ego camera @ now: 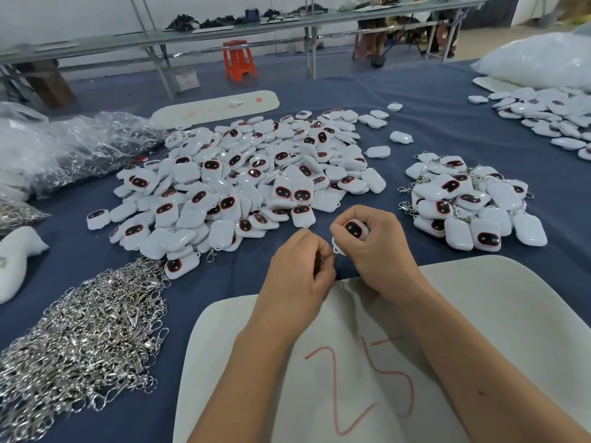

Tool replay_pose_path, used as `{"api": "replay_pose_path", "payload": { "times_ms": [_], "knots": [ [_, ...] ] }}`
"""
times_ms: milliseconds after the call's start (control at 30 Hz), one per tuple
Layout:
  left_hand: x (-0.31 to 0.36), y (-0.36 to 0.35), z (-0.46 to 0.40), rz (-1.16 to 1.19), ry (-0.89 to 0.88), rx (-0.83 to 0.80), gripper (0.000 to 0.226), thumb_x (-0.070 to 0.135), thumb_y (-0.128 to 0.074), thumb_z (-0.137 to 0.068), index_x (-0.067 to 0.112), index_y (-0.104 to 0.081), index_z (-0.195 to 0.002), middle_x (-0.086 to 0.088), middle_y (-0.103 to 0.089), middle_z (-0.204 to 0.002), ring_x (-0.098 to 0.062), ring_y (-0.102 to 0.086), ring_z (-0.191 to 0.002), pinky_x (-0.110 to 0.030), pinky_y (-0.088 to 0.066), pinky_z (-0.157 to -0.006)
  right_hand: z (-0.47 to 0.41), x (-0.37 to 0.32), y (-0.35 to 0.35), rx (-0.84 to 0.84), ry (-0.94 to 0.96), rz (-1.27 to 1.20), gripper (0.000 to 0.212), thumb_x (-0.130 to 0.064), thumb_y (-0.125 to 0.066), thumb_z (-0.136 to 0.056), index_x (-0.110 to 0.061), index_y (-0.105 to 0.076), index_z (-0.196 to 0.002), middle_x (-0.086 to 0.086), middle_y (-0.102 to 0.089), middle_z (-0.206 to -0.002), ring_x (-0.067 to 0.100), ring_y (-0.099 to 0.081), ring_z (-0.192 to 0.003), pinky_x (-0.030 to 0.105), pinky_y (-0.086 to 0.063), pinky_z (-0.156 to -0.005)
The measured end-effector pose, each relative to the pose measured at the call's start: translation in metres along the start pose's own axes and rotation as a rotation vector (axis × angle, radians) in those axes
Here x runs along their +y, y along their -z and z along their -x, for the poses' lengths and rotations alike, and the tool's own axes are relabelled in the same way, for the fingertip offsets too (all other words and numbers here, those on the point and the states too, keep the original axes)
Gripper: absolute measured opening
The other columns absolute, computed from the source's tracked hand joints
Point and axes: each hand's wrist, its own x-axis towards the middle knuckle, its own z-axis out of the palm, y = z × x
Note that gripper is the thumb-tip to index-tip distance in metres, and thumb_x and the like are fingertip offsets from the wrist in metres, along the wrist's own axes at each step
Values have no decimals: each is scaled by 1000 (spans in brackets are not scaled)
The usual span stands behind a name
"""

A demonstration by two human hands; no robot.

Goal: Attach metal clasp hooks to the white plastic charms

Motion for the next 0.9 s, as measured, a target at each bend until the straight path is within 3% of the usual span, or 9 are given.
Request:
{"api": "replay_pose_path", "payload": {
  "times_ms": [267,400,567,700,900],
  "knots": [
    [0,-1,1,-1,25,-9,19,5,-60,-87,22,-56,-79,9,-55,-83,-14,-52,-73,-28,-43,-63,1,-2,-1,-17,15,48,20,-11,-69,-87,-21,-68,-69,-12,-64,-61,1,-51,-55,12,-39,-56],
    [-1,-1,0,10,54,45,19,8,-61,-92,22,-58,-80,10,-57,-83,-11,-54,-76,-23,-41,-65,3,-1,-3,41,20,10,21,-13,-70,-89,-22,-67,-71,-6,-67,-65,3,-54,-58,17,-44,-59],
    [6,1,-3,-17,-106,203,14,7,-62,-96,18,-60,-88,10,-56,-90,-11,-56,-85,-27,-45,-70,7,-5,-10,177,-13,-249,15,-16,-69,-88,-19,-68,-73,-7,-65,-65,6,-53,-61,19,-45,-58],
    [7,2,-6,-11,-193,252,12,6,-64,-96,17,-63,-90,10,-57,-95,-16,-57,-92,-35,-48,-72,7,-8,-12,172,-149,-454,20,-18,-69,-92,-21,-69,-72,-3,-58,-65,11,-42,-56,24,-37,-51],
    [6,3,-4,98,-188,282,22,1,-69,-87,22,-67,-93,17,-68,-103,-16,-65,-102,-31,-54,-77,8,-11,-12,122,-228,-622,26,-7,-67,-97,-16,-67,-73,6,-57,-66,8,-35,-44,19,-30,-41]
  ]
}}
